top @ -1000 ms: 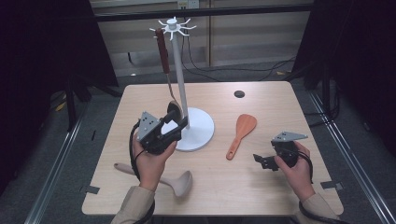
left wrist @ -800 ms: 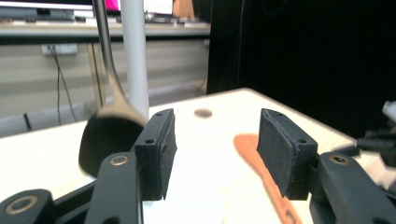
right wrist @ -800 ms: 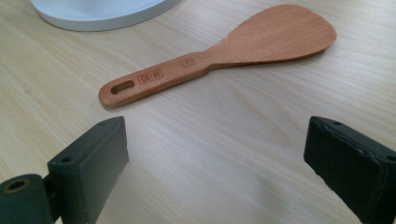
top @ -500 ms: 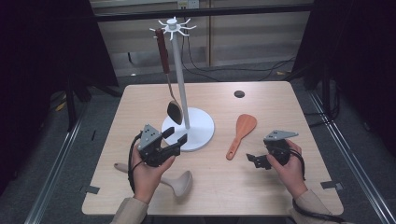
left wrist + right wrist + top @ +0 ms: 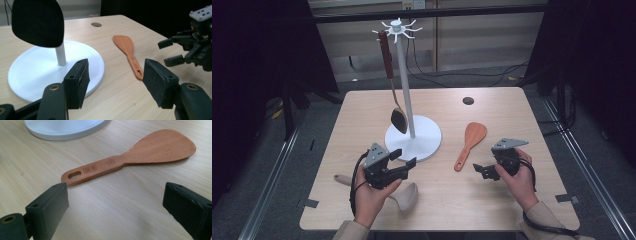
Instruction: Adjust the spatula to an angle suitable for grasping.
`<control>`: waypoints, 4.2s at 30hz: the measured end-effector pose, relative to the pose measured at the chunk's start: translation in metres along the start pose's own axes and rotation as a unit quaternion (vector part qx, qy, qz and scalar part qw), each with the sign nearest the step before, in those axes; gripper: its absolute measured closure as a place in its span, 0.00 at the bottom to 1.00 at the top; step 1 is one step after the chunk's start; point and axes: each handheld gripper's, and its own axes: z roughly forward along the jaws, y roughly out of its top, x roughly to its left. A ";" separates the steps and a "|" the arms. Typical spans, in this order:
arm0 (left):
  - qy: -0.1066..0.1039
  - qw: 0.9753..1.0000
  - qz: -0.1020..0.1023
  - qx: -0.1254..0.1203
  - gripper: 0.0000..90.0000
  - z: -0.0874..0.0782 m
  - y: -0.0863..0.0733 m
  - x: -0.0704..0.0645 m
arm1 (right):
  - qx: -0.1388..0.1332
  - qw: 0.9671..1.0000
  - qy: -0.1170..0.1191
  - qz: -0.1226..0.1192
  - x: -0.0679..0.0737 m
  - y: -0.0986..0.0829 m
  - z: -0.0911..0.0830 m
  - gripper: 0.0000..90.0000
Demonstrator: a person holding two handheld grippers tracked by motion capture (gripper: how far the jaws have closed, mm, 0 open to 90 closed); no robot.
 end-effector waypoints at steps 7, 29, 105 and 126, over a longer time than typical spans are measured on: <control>0.001 1.000 0.002 0.011 0.41 -0.001 -0.008 -0.002 | -0.006 1.000 0.004 0.001 0.001 0.004 0.004 0.06; -0.010 0.999 -0.005 0.052 0.48 -0.012 -0.034 -0.011 | -0.002 0.999 0.039 -0.024 0.020 0.028 0.034 0.06; -0.035 0.991 -0.012 0.130 0.66 0.003 -0.060 -0.033 | -0.004 0.998 0.051 -0.031 0.022 0.034 0.042 0.06; -0.028 0.991 -0.015 0.132 0.88 0.009 -0.052 -0.045 | -0.012 0.998 0.051 -0.027 0.021 0.037 0.039 0.06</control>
